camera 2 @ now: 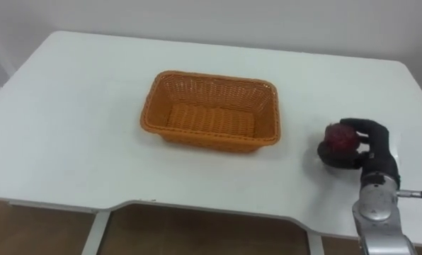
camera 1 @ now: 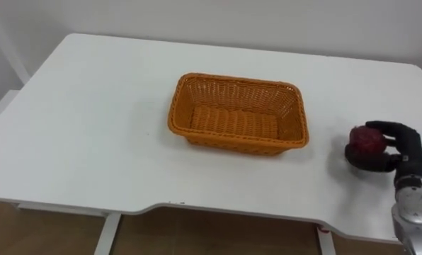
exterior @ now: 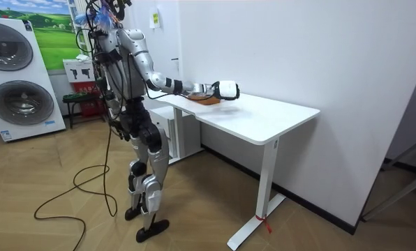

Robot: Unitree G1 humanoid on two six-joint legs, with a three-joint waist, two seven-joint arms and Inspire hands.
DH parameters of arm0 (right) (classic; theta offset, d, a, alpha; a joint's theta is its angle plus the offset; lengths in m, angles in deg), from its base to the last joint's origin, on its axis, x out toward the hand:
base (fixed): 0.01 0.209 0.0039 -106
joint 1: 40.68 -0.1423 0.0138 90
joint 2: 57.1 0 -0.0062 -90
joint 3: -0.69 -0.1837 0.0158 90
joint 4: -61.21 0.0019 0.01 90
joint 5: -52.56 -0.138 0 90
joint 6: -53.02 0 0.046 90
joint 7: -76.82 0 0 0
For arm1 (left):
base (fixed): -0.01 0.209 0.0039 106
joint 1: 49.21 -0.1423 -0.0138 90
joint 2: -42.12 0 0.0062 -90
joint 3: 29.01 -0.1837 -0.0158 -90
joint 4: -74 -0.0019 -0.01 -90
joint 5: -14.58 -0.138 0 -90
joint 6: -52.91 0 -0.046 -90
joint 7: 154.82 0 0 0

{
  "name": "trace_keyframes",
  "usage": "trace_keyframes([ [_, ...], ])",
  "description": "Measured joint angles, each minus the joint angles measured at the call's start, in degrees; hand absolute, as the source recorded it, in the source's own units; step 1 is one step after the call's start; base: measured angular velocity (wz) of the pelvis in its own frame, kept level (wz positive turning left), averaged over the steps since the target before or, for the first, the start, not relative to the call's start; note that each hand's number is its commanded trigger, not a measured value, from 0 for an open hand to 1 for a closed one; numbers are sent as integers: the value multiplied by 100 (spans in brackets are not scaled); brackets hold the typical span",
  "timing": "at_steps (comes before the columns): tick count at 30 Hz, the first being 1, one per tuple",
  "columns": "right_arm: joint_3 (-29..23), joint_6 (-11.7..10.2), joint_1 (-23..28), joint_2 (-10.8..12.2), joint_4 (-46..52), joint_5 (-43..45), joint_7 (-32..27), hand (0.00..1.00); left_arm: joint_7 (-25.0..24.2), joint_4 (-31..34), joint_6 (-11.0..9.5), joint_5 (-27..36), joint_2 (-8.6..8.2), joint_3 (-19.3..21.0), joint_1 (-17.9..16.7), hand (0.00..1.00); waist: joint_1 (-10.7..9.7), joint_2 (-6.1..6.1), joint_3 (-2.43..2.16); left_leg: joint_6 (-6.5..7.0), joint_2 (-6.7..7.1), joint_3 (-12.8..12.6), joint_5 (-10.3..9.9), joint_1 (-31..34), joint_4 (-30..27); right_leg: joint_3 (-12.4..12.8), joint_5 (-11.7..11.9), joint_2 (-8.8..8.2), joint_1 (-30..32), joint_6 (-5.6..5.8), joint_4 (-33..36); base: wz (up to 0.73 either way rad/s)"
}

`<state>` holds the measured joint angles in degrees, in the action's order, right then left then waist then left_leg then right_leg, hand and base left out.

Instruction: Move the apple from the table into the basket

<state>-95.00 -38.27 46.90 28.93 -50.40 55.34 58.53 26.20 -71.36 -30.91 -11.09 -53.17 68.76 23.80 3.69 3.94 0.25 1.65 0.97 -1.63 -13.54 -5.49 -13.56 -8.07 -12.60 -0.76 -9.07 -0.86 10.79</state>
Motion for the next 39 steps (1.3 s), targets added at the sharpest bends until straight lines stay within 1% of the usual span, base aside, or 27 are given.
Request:
trace_keyframes([
  [2, 4, -48, 1, 0, 295, 0, -83, 100, 0, -7, -7, 2, -5, -2, 3, 0, 22, 42, 11, 0, 0, 0, 0, 1, 0, -3, 0, 0, 0, 0, -6, 0],
  [3, 13, -53, 3, 0, 468, 39, -124, 100, 0, -37, -15, 1, -4, -1, 2, 0, 73, 78, 32, 0, 1, -1, 0, 7, 0, -5, 0, 0, 3, 0, -6, 0],
  [4, 14, -52, 4, 0, 547, 97, -138, 100, -1, -45, -16, 1, -4, -1, 1, 0, 84, 94, 39, 0, 1, -3, 0, 17, -1, -4, 0, 1, 10, 0, -6, 0],
  [5, 14, -50, 5, 1, 719, 264, -163, 100, -9, -48, -18, 1, -6, -4, 13, 0, 108, 118, 39, 0, 2, -4, 0, 51, -2, -3, 0, -1, 39, 0, -5, 0],
  [6, 14, -48, 5, 1, 928, 395, -166, 100, -27, -48, -15, 1, -8, -4, 14, 0, 115, 134, 19, 0, 3, -6, 0, 103, -4, -3, 1, -3, 86, 1, 1, 0],
  [7, 14, -48, 5, 1, 1036, 475, -168, 100, -36, -48, -12, 0, -8, -4, 11, 0, 120, 134, 19, 0, 3, -2, 0, 120, -6, -8, 3, -3, 95, 3, 0, 4],
  [9, 21, -49, 5, 1, 1379, 709, -175, 100, -44, -37, -9, -3, -7, 1, 19, 0, 140, 121, 9, 0, 5, 14, 0, 133, -5, -36, 5, -6, 99, 5, -1, 5],
  [11, 96, -50, -3, 1, 1583, 716, -178, 100, -44, -38, -12, -3, -7, -13, 16, 0, 158, 104, 5, 0, 2, 16, 0, 129, 3, -43, 5, -3, 99, 5, -5, 0],
  [15, 481, -48, -11, 16, 1932, 969, -147, 100, -46, -45, -12, -16, -19, -138, 5, 0, 168, 30, -33, -1, 2, 14, 2, 121, 6, -43, 5, -2, 99, 6, -4, 0],
  [16, 533, -45, -11, 16, 1996, 1030, -138, 100, -44, -53, -11, -13, -28, -140, 9, 0, 162, 23, -35, -1, 2, 15, 2, 120, 6, -40, 5, -2, 99, 6, -5, 0],
  [19, 740, -43, -11, 16, 2328, 1132, -43, 100, -26, -215, -1, -9, -59, -243, 118, 0, 171, -4, -21, -1, 1, 16, 2, 123, 2, -22, 5, 1, 97, 5, -7, 0],
  [21, 872, -46, -11, 16, 2555, 1126, 12, 100, -24, -260, 7, -8, -113, -257, 185, 0, 171, -11, -16, -1, 2, 16, 2, 125, -3, -3, 5, 0, 95, 5, -6, 0],
  [22, 891, -46, -11, 16, 2588, 1125, 50, 100, -24, -260, 7, -9, -114, -264, 186, 0, 171, -10, -17, -1, 2, 17, 2, 126, -4, 0, 5, 0, 95, 5, -6, 0],
  [24, 910, -46, -12, 17, 2711, 1126, 183, 100, -25, -260, 6, -11, -114, -368, 195, 0, 177, -35, -2, -1, 4, 17, 2, 125, -9, 5, 6, -2, 91, 4, -5, 0],
  [25, 912, -46, -12, 17, 2724, 1121, 206, 100, -26, -260, 6, -11, -115, -376, 196, 0, 188, -40, 1, -1, 4, 17, 2, 125, -9, 4, 6, -3, 90, 4, -4, 0],
  [26, 944, -44, -11, 14, 2727, 1122, 233, 100, -26, -259, 6, -23, -112, -375, 205, 0, 249, -51, 4, -1, 2, 13, 2, 123, -6, 15, 6, 2, 97, 3, -3, -4],
  [27, 975, -44, -11, 15, 2727, 1128, 294, 92, -26, -259, 6, -23, -108, -373, 226, 0, 267, -55, 5, -1, -3, 21, 2, 136, -2, 13, 10, 8, 111, -2, -3, -3],
  [28, 995, -45, -11, 15, 2727, 1129, 322, 56, -25, -259, 5, -23, -107, -373, 240, 0, 276, -56, 5, -2, -6, 26, 2, 148, 2, 13, 11, 10, 118, -5, -3, 0],
  [29, 1053, -45, -11, 15, 2727, 1128, 366, 0, -25, -254, -1, -22, -107, -375, 259, 0, 296, -58, 3, -3, -13, 28, 1, 178, 4, 13, 14, 15, 135, -10, -4, 4],
  [33, 1184, -45, -12, 16, 2726, 1133, 584, 0, -25, -253, -23, -14, -109, -436, 270, 0, 328, -70, -2, -8, -12, 26, 4, 201, -14, 2, 16, 14, 166, -12, -6, 1],
  [39, 1351, -45, -31, 16, 2725, 1137, 647, 0, -11, -227, -28, -12, -108, -467, 297, 0, 428, -84, -3, -8, -8, 31, 5, 185, -5, 6, 16, 12, 160, -12, -18, 0],
])
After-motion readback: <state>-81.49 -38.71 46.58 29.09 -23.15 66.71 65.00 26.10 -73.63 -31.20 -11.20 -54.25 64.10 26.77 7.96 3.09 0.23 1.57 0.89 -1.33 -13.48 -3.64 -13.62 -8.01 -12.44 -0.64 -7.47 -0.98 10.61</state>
